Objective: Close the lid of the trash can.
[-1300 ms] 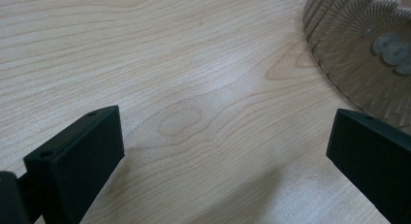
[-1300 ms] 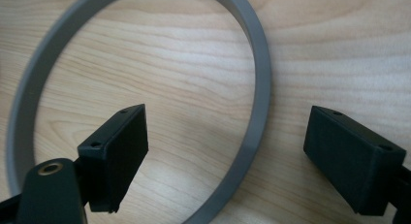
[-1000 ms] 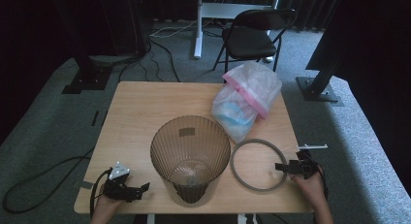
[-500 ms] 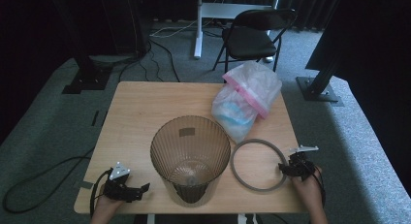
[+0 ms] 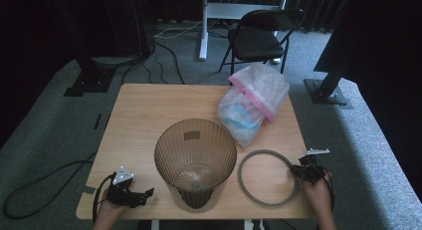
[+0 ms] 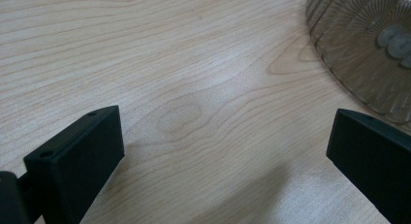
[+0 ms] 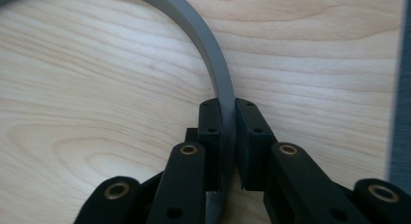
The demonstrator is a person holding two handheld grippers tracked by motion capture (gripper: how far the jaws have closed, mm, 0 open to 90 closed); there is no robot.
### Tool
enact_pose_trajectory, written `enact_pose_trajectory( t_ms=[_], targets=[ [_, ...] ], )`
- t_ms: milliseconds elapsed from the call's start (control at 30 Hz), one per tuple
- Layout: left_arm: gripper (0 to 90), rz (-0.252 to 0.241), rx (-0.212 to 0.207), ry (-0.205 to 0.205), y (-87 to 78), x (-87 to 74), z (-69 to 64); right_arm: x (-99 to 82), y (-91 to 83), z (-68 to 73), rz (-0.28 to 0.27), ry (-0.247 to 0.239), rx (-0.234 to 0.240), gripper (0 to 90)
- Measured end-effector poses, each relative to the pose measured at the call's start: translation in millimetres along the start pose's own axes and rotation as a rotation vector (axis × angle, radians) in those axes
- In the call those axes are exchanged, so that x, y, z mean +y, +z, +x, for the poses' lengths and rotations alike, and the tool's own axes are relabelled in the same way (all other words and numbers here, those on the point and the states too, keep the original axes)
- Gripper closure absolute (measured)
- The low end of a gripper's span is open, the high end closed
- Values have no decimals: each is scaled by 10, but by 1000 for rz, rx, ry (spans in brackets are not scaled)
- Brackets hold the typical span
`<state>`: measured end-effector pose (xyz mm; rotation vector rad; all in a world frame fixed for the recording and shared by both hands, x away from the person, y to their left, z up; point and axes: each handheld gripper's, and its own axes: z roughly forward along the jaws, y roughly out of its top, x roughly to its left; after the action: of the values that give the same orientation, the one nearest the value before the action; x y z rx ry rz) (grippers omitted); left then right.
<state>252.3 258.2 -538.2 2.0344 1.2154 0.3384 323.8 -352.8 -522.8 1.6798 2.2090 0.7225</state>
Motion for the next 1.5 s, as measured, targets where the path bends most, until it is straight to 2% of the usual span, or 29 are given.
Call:
enact_pose_trajectory(
  t_ms=[33,200,367,467,533,633,900,1133,1500],
  targets=[
    [0,0,0,-1,-1,-1,0,-2,2,-27,-4,24,31,822],
    [0,-3,-1,-5,-4,-4,14,-25,-5,-133,-14,100,121,828],
    [0,0,2,-6,2,-3,5,-49,-74,-215,-63,168,210,833],
    [0,-1,1,-8,3,-2,5,-46,-118,-243,-84,181,240,835],
    [0,-1,0,-8,3,-2,5,-37,-142,-245,-84,181,233,835],
    [0,-1,-1,-8,4,-4,5,-33,-172,-272,-100,200,257,835],
    [0,4,1,-6,15,-12,0,9,-352,-301,-153,210,282,835],
    [0,7,2,-7,22,-15,2,46,-517,-328,-199,230,271,835],
    [0,10,3,-4,26,-18,1,209,-830,-311,-294,208,293,835]
  ],
)
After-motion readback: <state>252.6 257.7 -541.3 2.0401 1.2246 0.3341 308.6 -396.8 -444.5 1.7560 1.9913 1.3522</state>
